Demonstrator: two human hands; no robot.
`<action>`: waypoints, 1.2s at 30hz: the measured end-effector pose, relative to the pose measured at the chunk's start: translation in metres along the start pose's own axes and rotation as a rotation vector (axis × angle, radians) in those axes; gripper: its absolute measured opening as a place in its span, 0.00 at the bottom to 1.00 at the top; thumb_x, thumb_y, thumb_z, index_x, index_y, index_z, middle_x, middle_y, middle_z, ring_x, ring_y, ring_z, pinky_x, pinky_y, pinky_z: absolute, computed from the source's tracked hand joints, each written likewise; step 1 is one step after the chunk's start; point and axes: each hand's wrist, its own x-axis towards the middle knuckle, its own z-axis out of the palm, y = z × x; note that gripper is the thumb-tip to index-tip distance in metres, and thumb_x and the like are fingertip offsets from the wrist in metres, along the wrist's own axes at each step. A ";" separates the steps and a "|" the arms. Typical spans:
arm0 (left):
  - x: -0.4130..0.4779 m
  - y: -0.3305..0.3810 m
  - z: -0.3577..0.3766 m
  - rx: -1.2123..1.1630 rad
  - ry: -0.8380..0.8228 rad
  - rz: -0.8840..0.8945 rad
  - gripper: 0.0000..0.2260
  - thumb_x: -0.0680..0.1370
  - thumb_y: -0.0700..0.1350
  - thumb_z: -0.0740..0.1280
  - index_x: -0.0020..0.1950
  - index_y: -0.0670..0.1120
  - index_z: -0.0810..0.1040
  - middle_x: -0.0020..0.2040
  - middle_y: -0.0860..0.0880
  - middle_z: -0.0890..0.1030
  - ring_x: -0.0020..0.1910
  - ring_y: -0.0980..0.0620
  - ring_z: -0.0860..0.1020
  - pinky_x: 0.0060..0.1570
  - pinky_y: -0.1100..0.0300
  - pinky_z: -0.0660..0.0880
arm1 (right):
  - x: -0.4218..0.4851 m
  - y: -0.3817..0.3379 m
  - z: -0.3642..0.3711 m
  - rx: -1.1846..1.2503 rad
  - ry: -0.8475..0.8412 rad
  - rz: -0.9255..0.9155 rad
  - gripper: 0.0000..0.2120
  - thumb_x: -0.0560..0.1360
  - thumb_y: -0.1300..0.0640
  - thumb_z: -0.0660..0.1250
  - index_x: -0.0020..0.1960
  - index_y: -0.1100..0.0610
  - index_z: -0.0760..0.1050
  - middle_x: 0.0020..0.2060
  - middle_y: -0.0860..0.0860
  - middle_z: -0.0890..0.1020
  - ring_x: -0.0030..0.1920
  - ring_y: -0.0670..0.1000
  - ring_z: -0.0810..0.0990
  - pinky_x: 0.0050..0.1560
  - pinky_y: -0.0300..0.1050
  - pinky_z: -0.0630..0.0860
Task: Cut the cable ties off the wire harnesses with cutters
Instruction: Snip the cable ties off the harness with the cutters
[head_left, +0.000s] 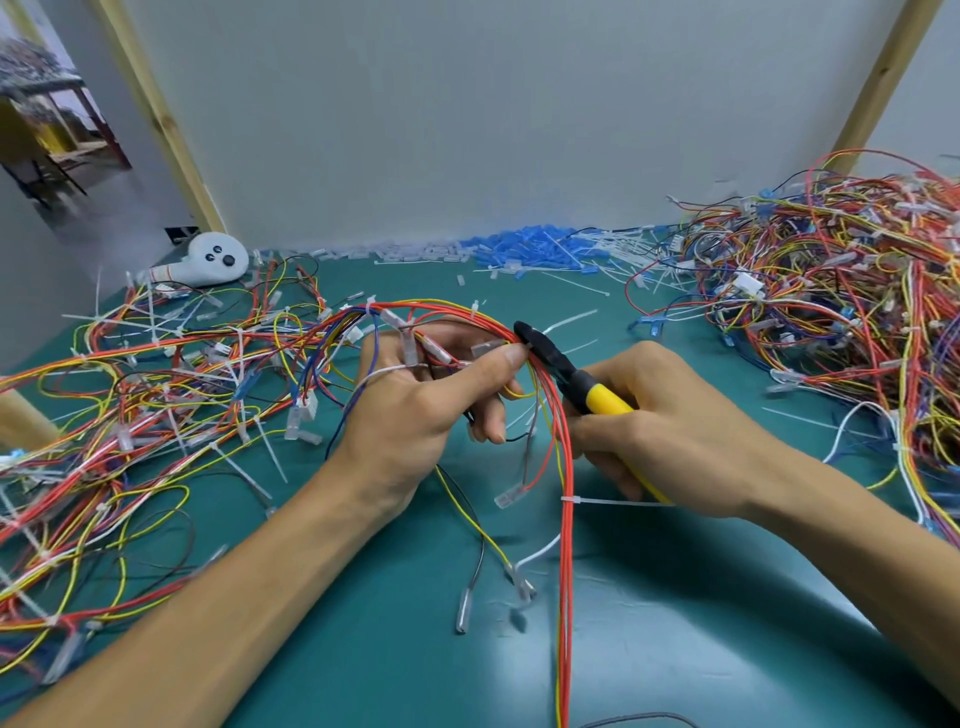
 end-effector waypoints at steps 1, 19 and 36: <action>0.000 0.000 0.000 -0.002 0.000 0.000 0.06 0.74 0.40 0.74 0.37 0.45 0.83 0.32 0.41 0.80 0.21 0.45 0.74 0.27 0.60 0.71 | 0.000 0.000 0.000 0.005 0.000 0.001 0.11 0.69 0.56 0.68 0.30 0.56 0.71 0.24 0.58 0.75 0.24 0.52 0.73 0.26 0.46 0.71; -0.001 0.000 0.001 0.021 0.005 0.017 0.05 0.74 0.40 0.74 0.38 0.44 0.83 0.33 0.40 0.81 0.21 0.45 0.74 0.27 0.59 0.71 | 0.000 0.005 -0.004 -0.154 -0.025 -0.057 0.15 0.79 0.60 0.69 0.35 0.58 0.70 0.25 0.52 0.68 0.27 0.50 0.65 0.29 0.49 0.64; 0.000 -0.002 0.000 -0.020 -0.008 0.042 0.06 0.74 0.41 0.75 0.40 0.40 0.82 0.34 0.42 0.81 0.21 0.45 0.74 0.27 0.60 0.71 | -0.002 -0.003 -0.002 -0.244 0.068 -0.111 0.16 0.71 0.47 0.67 0.38 0.58 0.67 0.29 0.52 0.67 0.32 0.53 0.62 0.34 0.54 0.62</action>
